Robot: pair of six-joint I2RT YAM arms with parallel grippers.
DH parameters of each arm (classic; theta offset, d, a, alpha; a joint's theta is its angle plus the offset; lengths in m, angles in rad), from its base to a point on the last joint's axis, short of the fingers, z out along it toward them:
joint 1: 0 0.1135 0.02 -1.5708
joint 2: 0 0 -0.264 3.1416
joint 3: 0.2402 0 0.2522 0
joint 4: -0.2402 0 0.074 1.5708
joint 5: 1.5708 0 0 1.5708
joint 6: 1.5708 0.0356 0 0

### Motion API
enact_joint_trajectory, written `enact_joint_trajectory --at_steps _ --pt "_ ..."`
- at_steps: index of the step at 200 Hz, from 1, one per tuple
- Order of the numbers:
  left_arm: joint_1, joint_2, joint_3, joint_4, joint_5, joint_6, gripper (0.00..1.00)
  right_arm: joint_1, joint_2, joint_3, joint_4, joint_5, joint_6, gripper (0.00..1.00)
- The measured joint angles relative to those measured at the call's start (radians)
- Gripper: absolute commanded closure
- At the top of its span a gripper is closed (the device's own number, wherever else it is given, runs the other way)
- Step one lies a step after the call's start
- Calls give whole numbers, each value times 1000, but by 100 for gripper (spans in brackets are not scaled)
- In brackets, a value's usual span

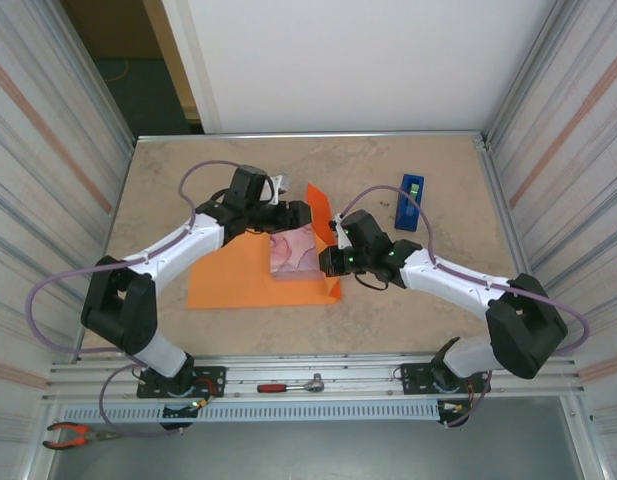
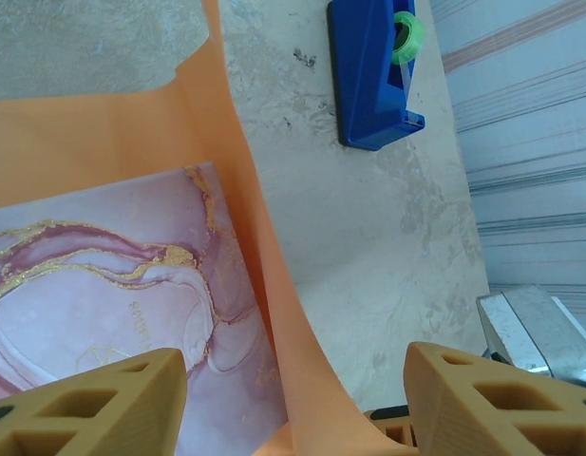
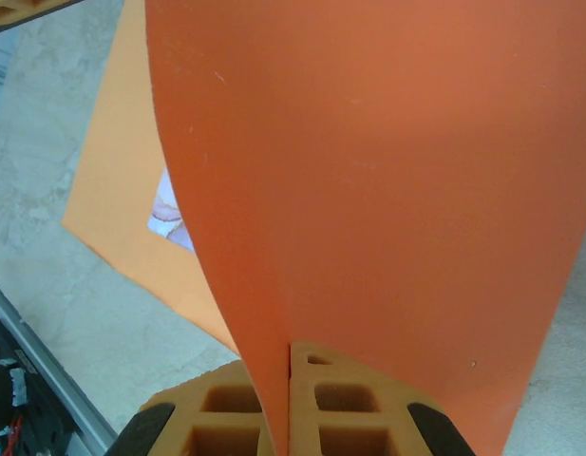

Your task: Wrap the gift box in paper

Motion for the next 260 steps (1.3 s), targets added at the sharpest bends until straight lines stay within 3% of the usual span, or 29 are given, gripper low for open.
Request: enact_joint_trajectory --at_steps 51,63,79,87,98,111,129,158,195,235,260 --pt "-26 64 41 -16 -30 0 37 4 13 0 16 0 0 96" --pt "-33 83 52 -27 -35 2 46 4 14 0 19 0 0 95" --pt "-38 106 64 -37 -35 16 72 7 14 0 21 0 0 92" --pt "-39 115 67 -39 -34 22 84 8 14 0 21 0 0 85" --pt "-41 121 70 -40 -34 25 100 8 15 2 19 -1 2 65" --pt "-41 123 72 -40 -34 40 100 8 14 6 19 0 -4 50" --pt "-37 124 73 -40 -32 50 100 1 8 11 19 -3 -17 36" --pt "-10 119 65 -36 -25 59 100 -65 -69 11 18 -19 -18 23" --pt "40 66 -21 -33 -23 68 100 -175 -154 1 73 -47 11 30" --pt "43 30 -90 -28 -27 76 100 -162 -19 35 92 -80 43 68" --pt "55 18 -116 -29 -35 82 100 -134 94 74 114 -91 56 79"
